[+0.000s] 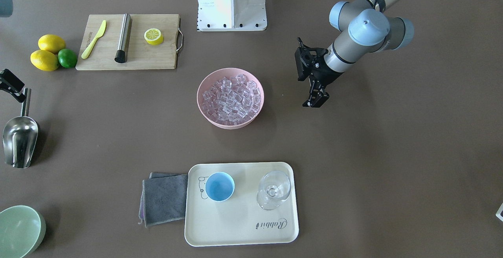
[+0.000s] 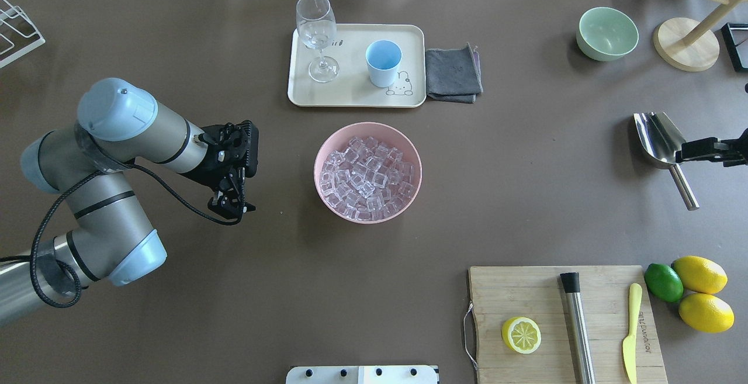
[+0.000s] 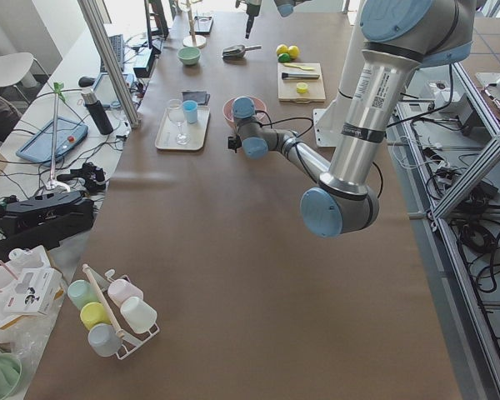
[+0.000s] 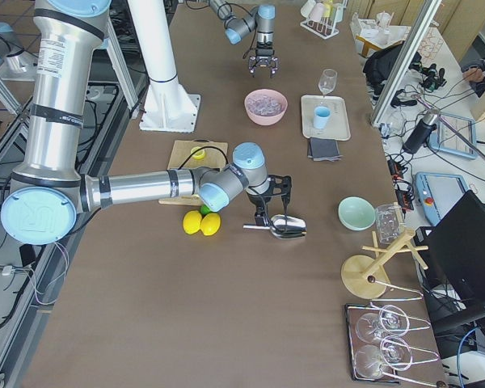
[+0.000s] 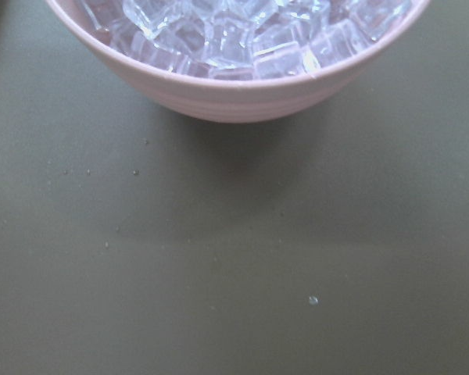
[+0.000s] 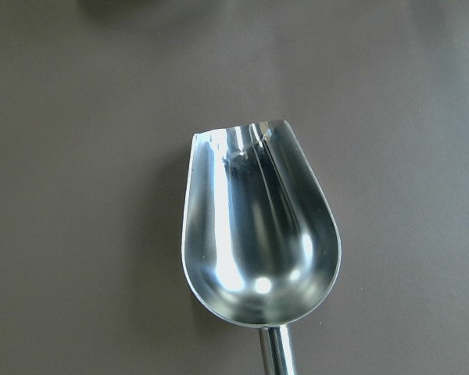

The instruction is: Put ice in cup with scoop

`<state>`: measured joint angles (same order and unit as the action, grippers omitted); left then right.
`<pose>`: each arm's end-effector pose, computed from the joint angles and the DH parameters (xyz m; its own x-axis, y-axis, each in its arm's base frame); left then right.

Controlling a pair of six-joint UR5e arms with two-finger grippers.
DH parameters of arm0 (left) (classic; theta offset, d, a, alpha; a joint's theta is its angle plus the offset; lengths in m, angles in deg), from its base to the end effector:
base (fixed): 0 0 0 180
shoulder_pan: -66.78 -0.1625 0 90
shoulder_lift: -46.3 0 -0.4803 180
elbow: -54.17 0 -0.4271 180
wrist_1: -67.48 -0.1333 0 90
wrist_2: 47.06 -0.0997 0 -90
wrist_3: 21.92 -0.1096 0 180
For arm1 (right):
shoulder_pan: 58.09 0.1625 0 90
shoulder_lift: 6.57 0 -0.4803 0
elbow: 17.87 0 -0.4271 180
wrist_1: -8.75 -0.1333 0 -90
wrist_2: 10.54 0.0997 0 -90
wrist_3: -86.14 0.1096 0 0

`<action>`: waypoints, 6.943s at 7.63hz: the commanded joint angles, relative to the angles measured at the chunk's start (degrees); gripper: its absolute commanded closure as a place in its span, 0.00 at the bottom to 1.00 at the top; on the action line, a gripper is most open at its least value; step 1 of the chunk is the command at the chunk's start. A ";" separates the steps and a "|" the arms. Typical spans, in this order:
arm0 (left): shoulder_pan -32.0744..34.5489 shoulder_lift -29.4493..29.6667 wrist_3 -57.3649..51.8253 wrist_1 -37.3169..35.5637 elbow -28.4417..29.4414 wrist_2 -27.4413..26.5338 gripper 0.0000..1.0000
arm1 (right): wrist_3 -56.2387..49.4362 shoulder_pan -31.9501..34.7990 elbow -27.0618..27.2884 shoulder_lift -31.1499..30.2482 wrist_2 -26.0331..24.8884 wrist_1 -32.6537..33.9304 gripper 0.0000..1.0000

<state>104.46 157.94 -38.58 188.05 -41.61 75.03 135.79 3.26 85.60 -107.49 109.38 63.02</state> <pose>0.4985 -0.4798 0.3769 0.0343 0.9991 -0.0267 -0.4482 0.0392 0.8931 -0.1577 -0.4526 0.6279 0.6834 0.0804 0.7256 -0.2231 0.9694 0.1027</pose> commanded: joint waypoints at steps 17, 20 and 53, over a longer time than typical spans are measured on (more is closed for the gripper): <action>-6.57 9.65 10.51 6.88 8.85 -7.75 0.01 | -2.98 -7.55 -6.53 -2.70 -1.18 -7.86 0.43; -6.48 9.65 10.42 6.88 8.77 -7.75 0.01 | -2.54 -8.08 -6.88 -2.61 -2.32 -7.86 0.46; -6.57 -2.75 10.42 24.02 8.77 -7.05 0.01 | -67.01 0.88 19.22 17.55 6.03 40.84 1.00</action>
<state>97.89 155.23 -28.16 212.02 -32.84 67.96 80.71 4.13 101.81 -99.76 116.78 87.09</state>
